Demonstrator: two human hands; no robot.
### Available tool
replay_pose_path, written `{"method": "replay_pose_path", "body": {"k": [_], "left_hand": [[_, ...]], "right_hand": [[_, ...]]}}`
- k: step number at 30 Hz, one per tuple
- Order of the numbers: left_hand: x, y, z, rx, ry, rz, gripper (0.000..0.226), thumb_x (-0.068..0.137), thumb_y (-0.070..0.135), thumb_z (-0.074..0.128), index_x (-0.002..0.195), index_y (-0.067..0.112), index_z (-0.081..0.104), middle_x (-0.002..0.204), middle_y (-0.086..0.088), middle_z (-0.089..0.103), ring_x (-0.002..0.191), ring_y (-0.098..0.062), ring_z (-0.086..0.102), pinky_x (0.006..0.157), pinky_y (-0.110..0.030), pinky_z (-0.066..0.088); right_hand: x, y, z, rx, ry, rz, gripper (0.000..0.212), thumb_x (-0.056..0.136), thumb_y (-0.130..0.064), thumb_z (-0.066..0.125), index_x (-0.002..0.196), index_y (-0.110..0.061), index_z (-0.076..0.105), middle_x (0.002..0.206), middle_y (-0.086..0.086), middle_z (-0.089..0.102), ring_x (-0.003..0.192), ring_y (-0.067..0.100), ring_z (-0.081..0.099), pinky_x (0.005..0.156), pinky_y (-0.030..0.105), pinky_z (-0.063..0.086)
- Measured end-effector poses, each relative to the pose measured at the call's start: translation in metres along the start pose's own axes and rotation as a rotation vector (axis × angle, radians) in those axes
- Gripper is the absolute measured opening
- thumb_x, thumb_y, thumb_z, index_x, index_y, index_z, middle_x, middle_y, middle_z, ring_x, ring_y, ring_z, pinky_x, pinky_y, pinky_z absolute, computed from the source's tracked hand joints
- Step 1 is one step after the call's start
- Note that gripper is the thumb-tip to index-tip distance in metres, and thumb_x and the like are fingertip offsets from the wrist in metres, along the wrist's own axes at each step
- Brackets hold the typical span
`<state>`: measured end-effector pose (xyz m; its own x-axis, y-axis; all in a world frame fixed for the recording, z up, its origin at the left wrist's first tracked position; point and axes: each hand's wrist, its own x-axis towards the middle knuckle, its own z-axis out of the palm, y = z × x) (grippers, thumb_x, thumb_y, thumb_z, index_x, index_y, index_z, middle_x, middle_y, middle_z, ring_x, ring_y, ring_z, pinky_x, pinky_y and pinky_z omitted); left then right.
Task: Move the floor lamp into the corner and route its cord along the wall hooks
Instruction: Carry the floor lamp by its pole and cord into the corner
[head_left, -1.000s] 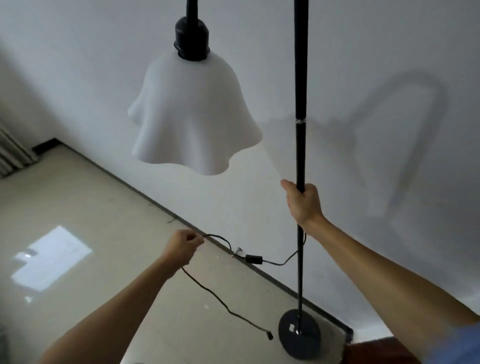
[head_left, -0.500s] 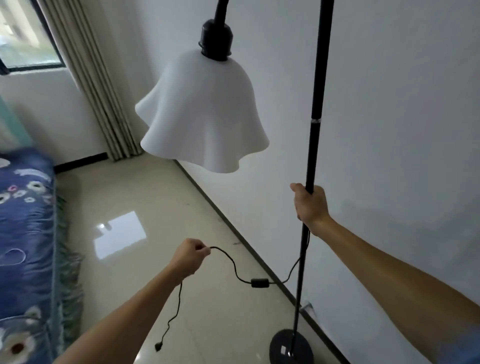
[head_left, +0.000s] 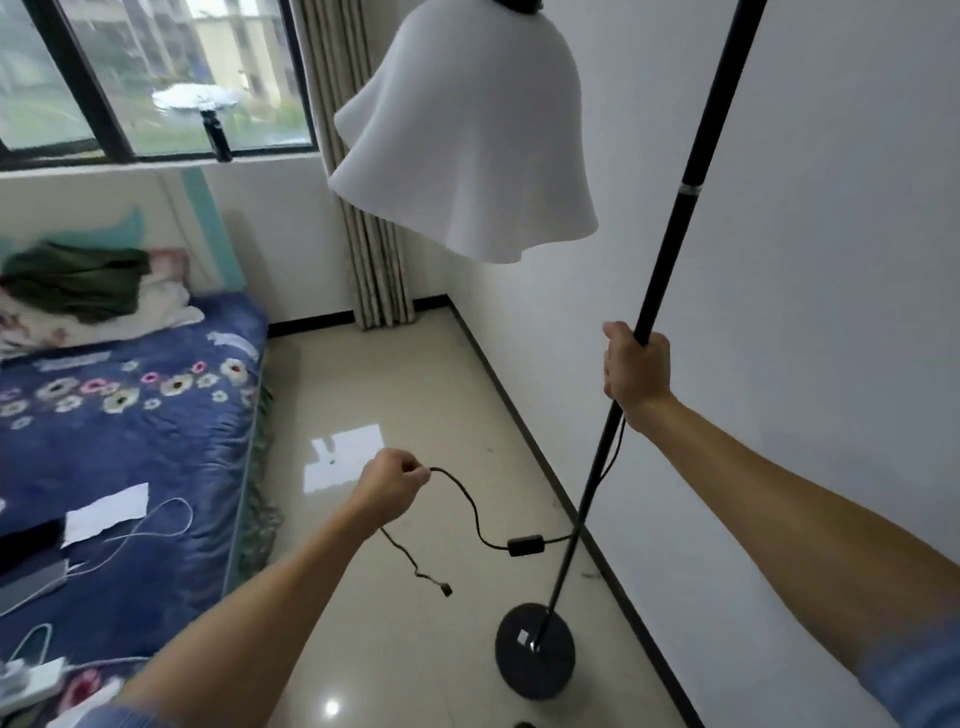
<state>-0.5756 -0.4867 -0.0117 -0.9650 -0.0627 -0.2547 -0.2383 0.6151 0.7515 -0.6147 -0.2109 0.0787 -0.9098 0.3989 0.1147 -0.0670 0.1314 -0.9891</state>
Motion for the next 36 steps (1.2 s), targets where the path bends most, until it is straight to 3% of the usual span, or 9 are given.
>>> {"method": "replay_pose_path", "body": {"k": [11, 15, 20, 25, 36], "left_hand": [[0.215, 0.004, -0.104, -0.032, 0.169, -0.093, 0.019, 0.085, 0.014, 0.057, 0.071, 0.002, 0.063, 0.053, -0.002, 0.049, 0.044, -0.019, 0.045, 0.049, -0.027, 0.042], [0.3, -0.01, -0.144, -0.049, 0.187, -0.099, 0.019, 0.085, 0.012, 0.056, 0.073, -0.001, 0.064, 0.054, -0.002, 0.048, 0.047, -0.015, 0.042, 0.054, -0.029, 0.038], [0.427, -0.036, -0.201, -0.066, 0.17, -0.113, 0.02, 0.086, 0.013, 0.056, 0.079, -0.004, 0.067, 0.056, -0.006, 0.049, 0.044, -0.018, 0.042, 0.045, -0.023, 0.038], [0.551, -0.032, -0.27, -0.002, 0.147, -0.099, 0.018, 0.084, 0.014, 0.058, 0.072, 0.003, 0.066, 0.053, -0.004, 0.049, 0.051, -0.022, 0.045, 0.058, -0.03, 0.042], [0.802, -0.001, -0.346, 0.079, 0.107, -0.059, 0.029, 0.083, 0.019, 0.06, 0.055, 0.017, 0.054, 0.052, -0.001, 0.051, 0.048, -0.016, 0.045, 0.053, -0.026, 0.04]], "right_hand": [[0.214, 0.0, 0.221, 0.001, -0.2, 0.012, 0.041, 0.078, -0.033, 0.052, 0.053, -0.021, 0.022, 0.052, 0.002, 0.022, 0.043, 0.017, 0.018, 0.05, 0.033, 0.017], [0.286, 0.006, 0.303, -0.011, -0.225, 0.002, 0.039, 0.075, -0.036, 0.051, 0.051, -0.022, 0.023, 0.051, 0.003, 0.023, 0.045, 0.018, 0.02, 0.05, 0.034, 0.019], [0.373, 0.021, 0.411, -0.041, -0.209, -0.009, 0.042, 0.075, -0.036, 0.051, 0.045, -0.023, 0.025, 0.045, 0.0, 0.025, 0.042, 0.019, 0.023, 0.05, 0.035, 0.022], [0.46, 0.016, 0.501, -0.051, -0.202, 0.025, 0.044, 0.075, -0.036, 0.052, 0.044, -0.026, 0.022, 0.043, -0.004, 0.022, 0.039, 0.017, 0.018, 0.048, 0.033, 0.018], [0.659, 0.036, 0.641, -0.006, -0.167, 0.022, 0.047, 0.086, -0.026, 0.052, 0.051, -0.02, 0.022, 0.044, -0.002, 0.023, 0.036, 0.014, 0.019, 0.044, 0.025, 0.019]]}}
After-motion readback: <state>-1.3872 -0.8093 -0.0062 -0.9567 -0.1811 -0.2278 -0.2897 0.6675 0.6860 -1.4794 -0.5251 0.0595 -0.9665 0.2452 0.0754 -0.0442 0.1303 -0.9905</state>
